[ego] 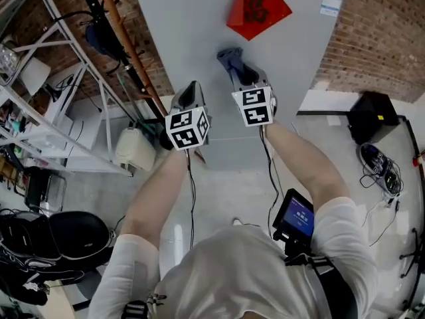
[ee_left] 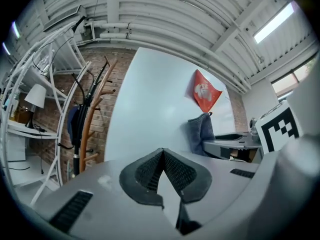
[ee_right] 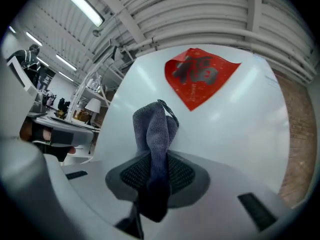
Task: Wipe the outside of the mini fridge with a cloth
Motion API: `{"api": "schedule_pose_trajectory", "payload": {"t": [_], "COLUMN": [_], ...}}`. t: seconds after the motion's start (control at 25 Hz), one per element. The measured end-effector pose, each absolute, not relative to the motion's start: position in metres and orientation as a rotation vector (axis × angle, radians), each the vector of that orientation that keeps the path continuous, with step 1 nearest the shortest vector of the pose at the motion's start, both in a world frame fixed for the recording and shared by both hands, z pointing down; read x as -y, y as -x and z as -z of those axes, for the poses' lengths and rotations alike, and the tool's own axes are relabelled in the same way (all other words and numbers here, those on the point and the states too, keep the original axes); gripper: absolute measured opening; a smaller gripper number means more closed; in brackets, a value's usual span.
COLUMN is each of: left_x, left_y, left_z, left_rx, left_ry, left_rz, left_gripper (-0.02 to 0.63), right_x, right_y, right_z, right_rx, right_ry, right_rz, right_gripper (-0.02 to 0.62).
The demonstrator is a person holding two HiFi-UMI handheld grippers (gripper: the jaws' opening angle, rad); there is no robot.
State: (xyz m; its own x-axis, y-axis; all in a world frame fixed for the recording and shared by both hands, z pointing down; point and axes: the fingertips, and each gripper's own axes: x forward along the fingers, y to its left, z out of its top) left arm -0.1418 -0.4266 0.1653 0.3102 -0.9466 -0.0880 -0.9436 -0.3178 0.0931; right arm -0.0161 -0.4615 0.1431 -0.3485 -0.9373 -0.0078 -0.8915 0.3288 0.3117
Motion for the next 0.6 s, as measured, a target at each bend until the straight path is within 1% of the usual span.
{"api": "schedule_pose_trajectory", "payload": {"t": [0.28,0.6], "left_x": [0.431,0.434], "left_y": [0.075,0.025], "left_z": [-0.163,-0.165], "left_rx": [1.649,1.524], "left_ry": [-2.642,-2.719], "left_rz": [0.187,0.175], "left_gripper": [0.003,0.003], "right_x": [0.462,0.464], "right_y": [-0.080,-0.174], "right_z": [-0.143,-0.148], "right_rx": [2.289,2.130], "right_ry": [-1.899,-2.104], "right_rz": [0.304,0.219], "right_gripper": [0.085,0.086]}}
